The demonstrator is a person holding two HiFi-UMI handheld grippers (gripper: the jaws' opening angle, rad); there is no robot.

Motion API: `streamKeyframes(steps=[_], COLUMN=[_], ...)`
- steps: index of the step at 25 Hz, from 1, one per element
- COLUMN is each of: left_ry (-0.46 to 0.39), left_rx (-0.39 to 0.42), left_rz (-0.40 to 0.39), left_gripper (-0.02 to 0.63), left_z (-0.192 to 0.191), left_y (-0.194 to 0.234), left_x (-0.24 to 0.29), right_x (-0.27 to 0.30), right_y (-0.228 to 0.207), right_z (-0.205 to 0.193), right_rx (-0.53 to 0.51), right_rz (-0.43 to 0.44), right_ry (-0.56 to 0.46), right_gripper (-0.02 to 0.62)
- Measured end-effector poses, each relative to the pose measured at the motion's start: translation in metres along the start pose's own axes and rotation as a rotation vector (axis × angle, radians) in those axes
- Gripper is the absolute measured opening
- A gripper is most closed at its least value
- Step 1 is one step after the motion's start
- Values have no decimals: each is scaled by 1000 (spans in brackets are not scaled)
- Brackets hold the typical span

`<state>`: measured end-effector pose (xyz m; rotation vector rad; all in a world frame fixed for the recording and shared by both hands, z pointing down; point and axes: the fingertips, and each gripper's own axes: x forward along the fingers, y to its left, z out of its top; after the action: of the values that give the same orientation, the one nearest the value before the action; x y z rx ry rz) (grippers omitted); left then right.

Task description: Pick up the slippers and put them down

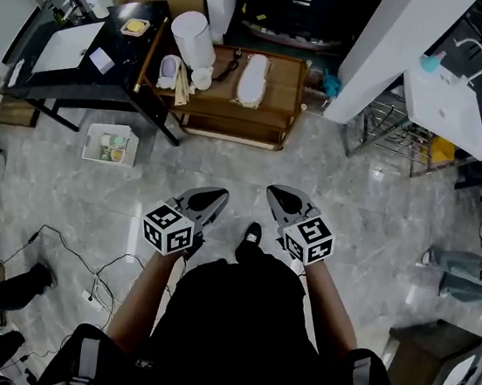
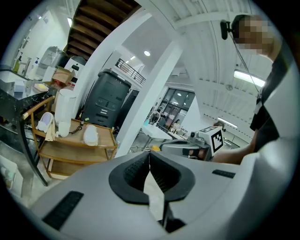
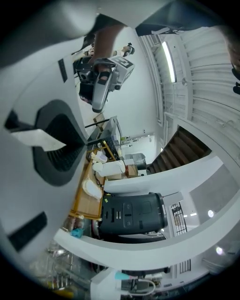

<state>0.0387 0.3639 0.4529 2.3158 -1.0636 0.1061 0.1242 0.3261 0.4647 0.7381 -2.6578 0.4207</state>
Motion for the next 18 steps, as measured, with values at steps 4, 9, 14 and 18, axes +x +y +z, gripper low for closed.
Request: streamKeyframes(steps=[4,9,14,18], left_ry=[-11,-33,-44,-48], left_rx=[-14,-31,-29,-29], left_rz=[31,58,69,71], left_gripper=[12,12,12,12], left_z=[11,24,35,46], left_y=[13,27,40,47], left_x=[19,43,64,76], right_x=[11,27,41,47], right_y=[-23,-50,-70,-85], right_z=[5,9,18,21], right_rx=[-8,-31,-54,-43], right_rz=[34,74,97,97], right_ry=[12,34,34,37], right_gripper=[8,8,8,8])
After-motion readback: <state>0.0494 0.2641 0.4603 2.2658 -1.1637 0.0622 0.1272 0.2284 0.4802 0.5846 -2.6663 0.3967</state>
